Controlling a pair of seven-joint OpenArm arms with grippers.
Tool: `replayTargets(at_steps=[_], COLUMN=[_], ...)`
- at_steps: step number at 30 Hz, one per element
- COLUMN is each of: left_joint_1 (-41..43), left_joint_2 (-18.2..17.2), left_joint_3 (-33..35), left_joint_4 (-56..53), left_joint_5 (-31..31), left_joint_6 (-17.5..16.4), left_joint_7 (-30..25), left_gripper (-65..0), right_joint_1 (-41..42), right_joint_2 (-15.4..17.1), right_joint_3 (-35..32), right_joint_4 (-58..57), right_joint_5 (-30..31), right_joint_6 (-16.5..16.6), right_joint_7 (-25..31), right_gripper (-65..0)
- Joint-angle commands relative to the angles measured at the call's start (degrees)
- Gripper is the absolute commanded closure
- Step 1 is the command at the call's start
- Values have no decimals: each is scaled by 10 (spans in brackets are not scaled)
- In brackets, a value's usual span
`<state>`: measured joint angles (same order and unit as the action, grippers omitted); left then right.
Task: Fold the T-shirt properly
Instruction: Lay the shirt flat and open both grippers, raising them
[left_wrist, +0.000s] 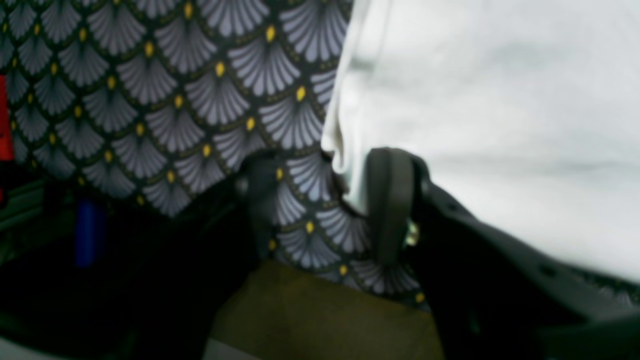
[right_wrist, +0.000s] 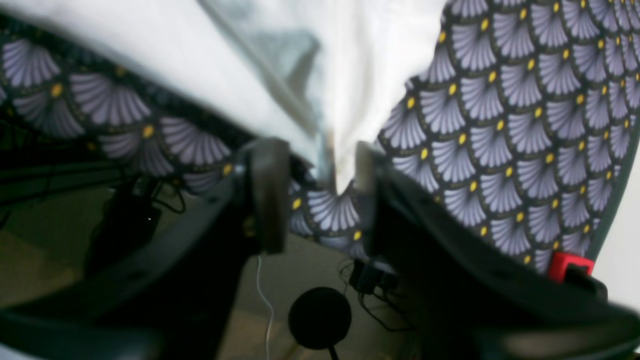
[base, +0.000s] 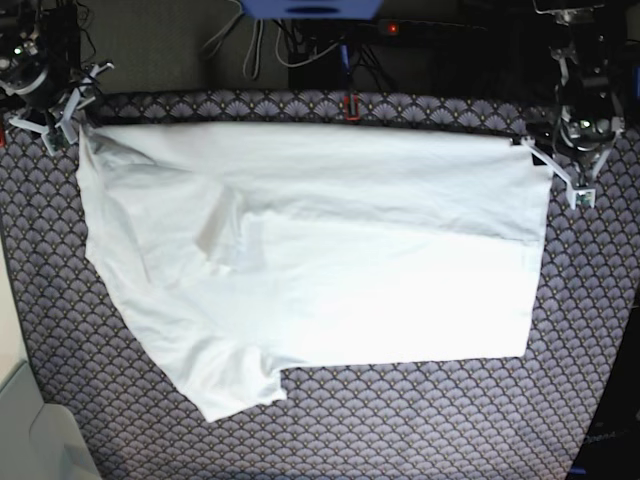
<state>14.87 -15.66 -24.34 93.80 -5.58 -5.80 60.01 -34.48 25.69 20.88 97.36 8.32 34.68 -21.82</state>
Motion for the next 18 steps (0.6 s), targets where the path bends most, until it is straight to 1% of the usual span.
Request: replayTargets(at_steps=[1,4,7,13,16,18], left_joint_1=[2,3,15,18,9,-17], left_joint_2=[-7,-7,-8,-9,-11,-11], left_joint_3=[-3,-4,-6,-38,-55,-67], left_joint_4=[6,19,58,141,152,152], left_joint_5=[6,6,7,9,6,6], left_joint_6=[1,1,1,1,1,1], left_joint_7=[14,14,14,14,37,39], left_gripper=[-296,-296,-296,-298,-298,-298], right_joint_1=[-3,-2,-3,1,2,8], right_joint_2=[10,13,13,14,31,40], right_joint_3=[7,9,34,83,87,85], right_joint_4=[9,9,9,10,17,33], right_joint_5=[5,5,5,5,5,5], right_joint_6=[-3,-3,-3,-3,-3,-3], right_joint_7=[9,9,9,9,9,9], right_gripper=[-294,-327,-330,-330,-330,-333])
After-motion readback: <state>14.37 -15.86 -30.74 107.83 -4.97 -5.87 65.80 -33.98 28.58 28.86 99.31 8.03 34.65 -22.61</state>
